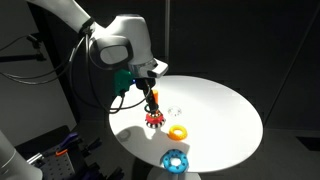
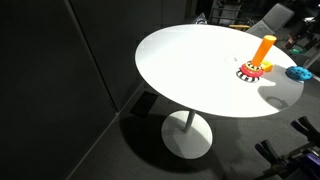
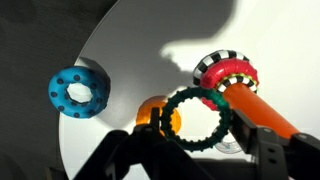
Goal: Put the green ring on the orange stand
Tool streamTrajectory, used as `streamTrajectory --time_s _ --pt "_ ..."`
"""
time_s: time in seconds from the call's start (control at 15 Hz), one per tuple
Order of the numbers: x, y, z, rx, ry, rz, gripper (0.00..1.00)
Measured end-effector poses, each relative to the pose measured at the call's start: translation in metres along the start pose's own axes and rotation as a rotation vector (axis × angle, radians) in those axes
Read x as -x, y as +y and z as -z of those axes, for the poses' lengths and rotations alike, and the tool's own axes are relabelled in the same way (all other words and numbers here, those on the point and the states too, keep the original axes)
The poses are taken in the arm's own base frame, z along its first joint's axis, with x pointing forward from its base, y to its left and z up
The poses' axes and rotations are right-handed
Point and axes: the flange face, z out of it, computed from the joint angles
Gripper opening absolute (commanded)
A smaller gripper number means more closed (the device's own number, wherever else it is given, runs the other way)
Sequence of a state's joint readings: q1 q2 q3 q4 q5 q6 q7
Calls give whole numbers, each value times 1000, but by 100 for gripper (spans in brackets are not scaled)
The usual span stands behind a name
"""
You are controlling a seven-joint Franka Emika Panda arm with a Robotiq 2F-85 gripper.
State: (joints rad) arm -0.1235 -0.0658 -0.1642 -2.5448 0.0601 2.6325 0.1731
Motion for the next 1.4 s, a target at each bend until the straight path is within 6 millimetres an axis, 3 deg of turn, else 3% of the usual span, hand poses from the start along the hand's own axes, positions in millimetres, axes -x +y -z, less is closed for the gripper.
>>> streamTrajectory --time_s 0.8,1.4 --pt "-25 -26 44 -39 5 9 45" --pt "-39 -57 52 -66 26 36 45"
